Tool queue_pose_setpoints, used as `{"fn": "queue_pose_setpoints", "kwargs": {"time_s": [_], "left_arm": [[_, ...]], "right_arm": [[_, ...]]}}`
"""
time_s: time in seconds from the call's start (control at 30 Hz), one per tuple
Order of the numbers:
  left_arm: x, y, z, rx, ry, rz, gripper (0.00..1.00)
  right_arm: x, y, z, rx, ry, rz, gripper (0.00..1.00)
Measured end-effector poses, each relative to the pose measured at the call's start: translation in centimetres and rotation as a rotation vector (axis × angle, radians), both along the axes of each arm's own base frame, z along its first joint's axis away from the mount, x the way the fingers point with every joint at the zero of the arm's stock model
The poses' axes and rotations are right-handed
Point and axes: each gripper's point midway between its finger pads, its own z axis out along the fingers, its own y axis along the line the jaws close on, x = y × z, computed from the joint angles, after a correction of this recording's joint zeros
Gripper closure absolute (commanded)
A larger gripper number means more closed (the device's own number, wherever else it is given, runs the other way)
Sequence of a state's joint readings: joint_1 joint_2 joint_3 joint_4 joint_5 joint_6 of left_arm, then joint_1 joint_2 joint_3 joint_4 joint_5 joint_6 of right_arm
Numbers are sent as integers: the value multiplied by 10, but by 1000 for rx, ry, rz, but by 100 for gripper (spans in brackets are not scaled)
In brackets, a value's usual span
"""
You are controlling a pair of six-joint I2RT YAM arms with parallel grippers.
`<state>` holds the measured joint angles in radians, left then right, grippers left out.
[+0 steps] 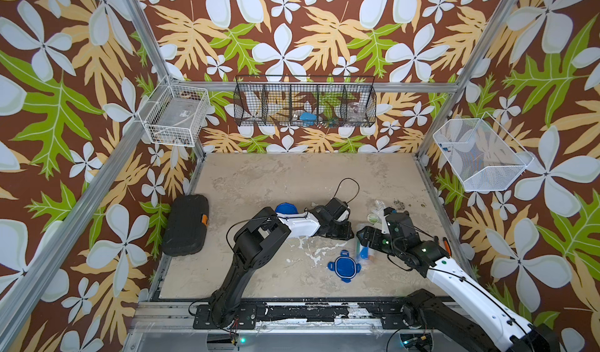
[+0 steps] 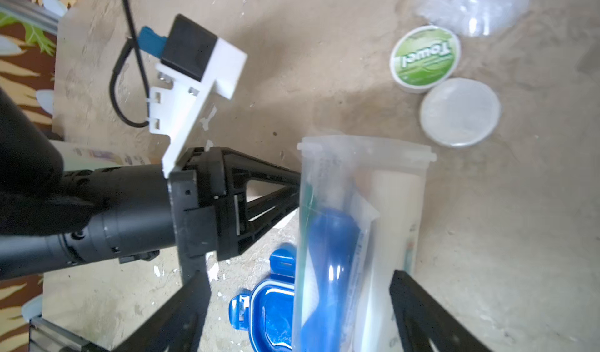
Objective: Take out toiletry kits
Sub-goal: 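Adjust the container at the center of the board, then pour the toiletry kits out of the container.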
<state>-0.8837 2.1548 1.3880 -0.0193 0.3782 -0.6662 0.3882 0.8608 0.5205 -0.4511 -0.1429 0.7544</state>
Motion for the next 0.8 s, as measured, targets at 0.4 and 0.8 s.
{"fn": "queue_pose_setpoints", "kwargs": {"time_s": [0.4,0.8], "left_arm": [[-5,6,-2,-8,-11,-12,76],[-7,6,-1,-19,-7,-16,75]], "right_arm": [[-52,-4,-49,103,146,-45,1],[-57,5,-61,-45,280,-4,8]]}}
